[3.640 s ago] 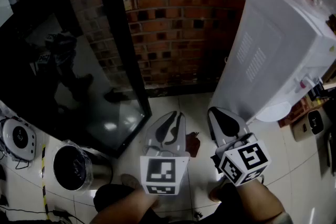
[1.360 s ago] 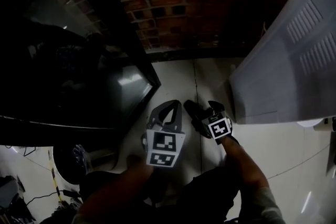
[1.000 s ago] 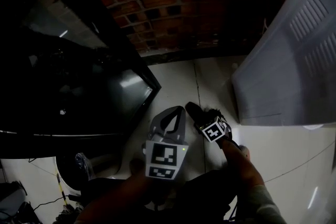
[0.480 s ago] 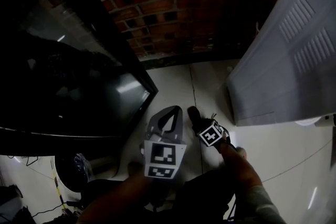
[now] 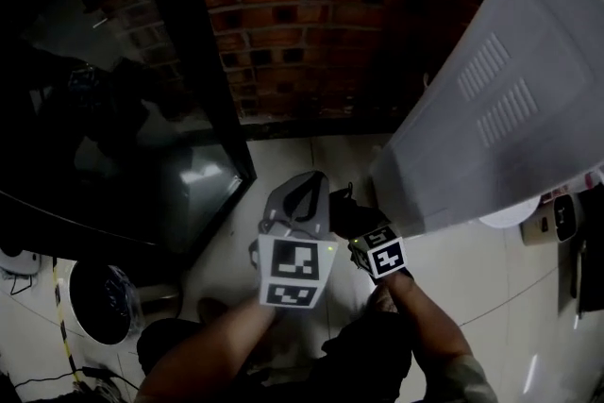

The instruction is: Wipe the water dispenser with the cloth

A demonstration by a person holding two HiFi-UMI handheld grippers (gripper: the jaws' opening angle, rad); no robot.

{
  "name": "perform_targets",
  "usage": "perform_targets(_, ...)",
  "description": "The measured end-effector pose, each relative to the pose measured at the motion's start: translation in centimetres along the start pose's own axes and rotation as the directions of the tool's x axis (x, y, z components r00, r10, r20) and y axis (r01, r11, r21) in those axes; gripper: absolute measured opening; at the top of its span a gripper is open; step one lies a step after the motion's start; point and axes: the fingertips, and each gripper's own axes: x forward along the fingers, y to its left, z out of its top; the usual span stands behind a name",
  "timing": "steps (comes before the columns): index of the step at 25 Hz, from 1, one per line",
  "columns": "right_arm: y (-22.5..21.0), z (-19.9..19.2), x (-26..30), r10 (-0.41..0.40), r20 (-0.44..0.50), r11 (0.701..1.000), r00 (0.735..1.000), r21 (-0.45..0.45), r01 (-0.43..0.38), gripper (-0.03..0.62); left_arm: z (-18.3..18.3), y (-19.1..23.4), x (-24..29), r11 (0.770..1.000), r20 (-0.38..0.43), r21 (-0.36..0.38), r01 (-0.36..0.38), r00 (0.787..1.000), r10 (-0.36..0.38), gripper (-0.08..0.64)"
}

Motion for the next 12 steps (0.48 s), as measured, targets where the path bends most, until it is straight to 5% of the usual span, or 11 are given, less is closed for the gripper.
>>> perform_targets(7, -0.5, 15.4, -13.2, -0.151, 0.296, 0.975, 0.943, -0.113, 0.192, 0.06, 5.8, 2.7, -1.7, 0.995, 0.11, -0.079, -0.062, 0.991, 0.071, 0.0)
perform_targets(10, -1.0, 21.0, -18.8, -0.244, 0.407, 0.945, 0.88, -0.103, 0.31, 0.06, 8.4, 3.3, -2.7, 0.997, 0.155, -0.039, -0.07, 0.985, 0.075, 0.0)
perform_targets(12, -1.7, 25.1, -22.6, -0.322, 0.488, 0.908, 0.811, -0.084, 0.411, 0.06, 10.0, 3.1, -3.3, 0.998, 0.178, 0.003, -0.064, 0.982, 0.062, 0.0)
